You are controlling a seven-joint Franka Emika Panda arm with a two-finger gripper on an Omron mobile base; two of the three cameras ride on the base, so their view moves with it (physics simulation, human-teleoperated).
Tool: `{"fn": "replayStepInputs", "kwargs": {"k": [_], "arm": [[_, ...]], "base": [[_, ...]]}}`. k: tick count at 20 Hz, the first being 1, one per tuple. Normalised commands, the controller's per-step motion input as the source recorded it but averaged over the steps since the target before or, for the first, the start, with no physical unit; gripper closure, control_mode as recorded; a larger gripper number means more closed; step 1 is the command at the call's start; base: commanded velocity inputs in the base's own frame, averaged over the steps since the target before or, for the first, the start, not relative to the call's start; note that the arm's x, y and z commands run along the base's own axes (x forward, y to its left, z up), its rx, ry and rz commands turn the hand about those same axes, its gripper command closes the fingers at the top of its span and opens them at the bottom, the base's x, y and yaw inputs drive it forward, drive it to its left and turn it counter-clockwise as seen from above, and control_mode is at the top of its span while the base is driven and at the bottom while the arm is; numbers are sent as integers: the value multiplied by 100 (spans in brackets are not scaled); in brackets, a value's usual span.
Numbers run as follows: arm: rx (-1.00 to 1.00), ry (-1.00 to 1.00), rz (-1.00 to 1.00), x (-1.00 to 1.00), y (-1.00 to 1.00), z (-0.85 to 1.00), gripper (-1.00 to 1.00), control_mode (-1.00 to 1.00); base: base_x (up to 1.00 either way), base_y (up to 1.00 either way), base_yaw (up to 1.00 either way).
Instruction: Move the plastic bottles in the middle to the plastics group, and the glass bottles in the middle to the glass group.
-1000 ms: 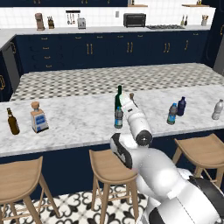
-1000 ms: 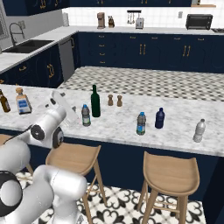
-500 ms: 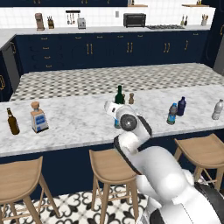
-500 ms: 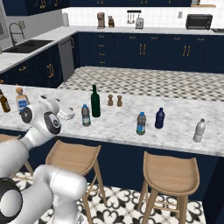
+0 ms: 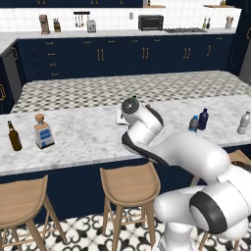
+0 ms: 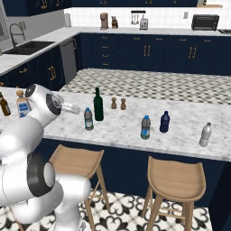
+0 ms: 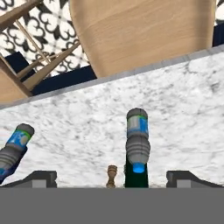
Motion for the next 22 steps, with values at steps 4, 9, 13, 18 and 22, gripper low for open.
{"fn": "replayStepInputs", "kwargs": {"k": [4,9,13,18,22], "arm": [[-26,17,9,20,0,-44,-100,-100],[-15,3,11,11,-13,-38,-100,-100],[2,4,1,5,-32,-19,-100,-100],[6,6,1,24,-28,-8,-100,-100],[4,4,7,16,-3,0,-100,-100]], "base": [[0,0,0],[0,0,0],[0,0,0],[0,0,0],[0,0,0]]}}
